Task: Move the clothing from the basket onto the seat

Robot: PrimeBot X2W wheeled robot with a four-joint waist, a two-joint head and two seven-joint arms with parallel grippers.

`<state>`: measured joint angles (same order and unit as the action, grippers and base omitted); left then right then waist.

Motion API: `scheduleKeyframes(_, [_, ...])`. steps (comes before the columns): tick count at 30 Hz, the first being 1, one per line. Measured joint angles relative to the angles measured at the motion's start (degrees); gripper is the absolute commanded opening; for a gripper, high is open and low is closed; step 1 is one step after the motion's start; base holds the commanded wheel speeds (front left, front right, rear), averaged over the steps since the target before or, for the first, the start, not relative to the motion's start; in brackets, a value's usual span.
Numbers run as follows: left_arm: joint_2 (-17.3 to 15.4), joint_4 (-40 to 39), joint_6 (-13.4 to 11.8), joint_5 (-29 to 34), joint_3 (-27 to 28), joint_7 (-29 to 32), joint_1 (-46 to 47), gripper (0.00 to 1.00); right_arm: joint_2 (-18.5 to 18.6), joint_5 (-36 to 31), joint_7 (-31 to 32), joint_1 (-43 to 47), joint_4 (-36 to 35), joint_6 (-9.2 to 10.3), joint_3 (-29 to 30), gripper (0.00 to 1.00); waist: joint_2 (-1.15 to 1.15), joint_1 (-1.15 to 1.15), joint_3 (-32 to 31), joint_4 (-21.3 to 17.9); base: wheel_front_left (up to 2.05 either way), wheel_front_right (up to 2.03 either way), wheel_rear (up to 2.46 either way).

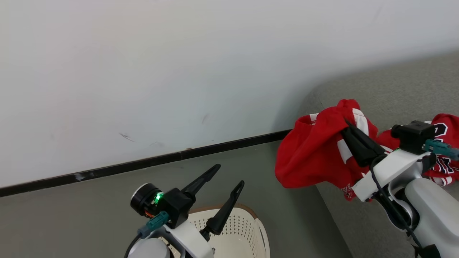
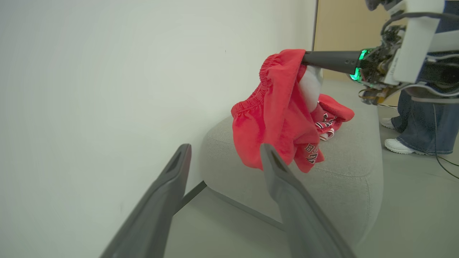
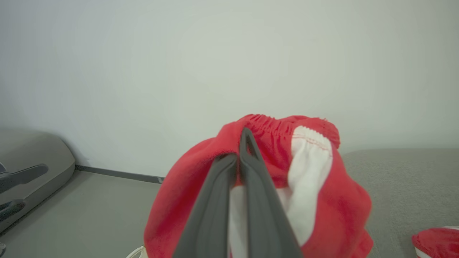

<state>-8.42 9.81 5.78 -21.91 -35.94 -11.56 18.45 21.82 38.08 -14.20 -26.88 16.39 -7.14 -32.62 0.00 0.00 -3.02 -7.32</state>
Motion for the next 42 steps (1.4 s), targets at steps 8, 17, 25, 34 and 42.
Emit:
scheduleKeyframes(8, [1.8,-0.1,0.5,-1.3,-2.8,-0.7,-0.2,1.00,1.6,-2.2,0.0,4.9,-1.9,0.00,7.4,0.00,0.00,0.00,0.0,-1.7,0.00,0.00,0.00])
scheduleKeyframes(17, [2.7,-0.2,1.0,-2.8,-5.1,-1.1,-0.3,1.00,1.6,-4.8,0.0,9.9,-5.1,0.00,14.2,0.00,0.00,0.00,-0.1,-3.9,0.00,0.00,0.00])
scheduleKeyframes(25, [2.9,-0.2,1.3,-3.4,-6.6,-1.6,-0.3,1.00,1.3,-7.0,0.0,14.3,-7.6,0.00,19.7,0.00,0.00,0.00,-0.2,-6.4,0.00,0.00,0.00])
scheduleKeyframes(34, [3.1,-0.2,1.3,-3.7,-7.8,-1.7,-0.3,1.00,0.4,-8.9,0.0,19.5,-10.0,0.00,25.5,0.00,0.00,0.00,-0.2,-9.5,0.00,0.00,0.00])
scheduleKeyframes(42, [3.1,-0.2,1.4,-3.8,-8.1,-2.2,-0.3,1.00,0.5,-9.3,0.0,20.7,-11.6,0.00,25.8,0.00,0.00,0.00,0.3,-11.9,0.00,0.00,0.00])
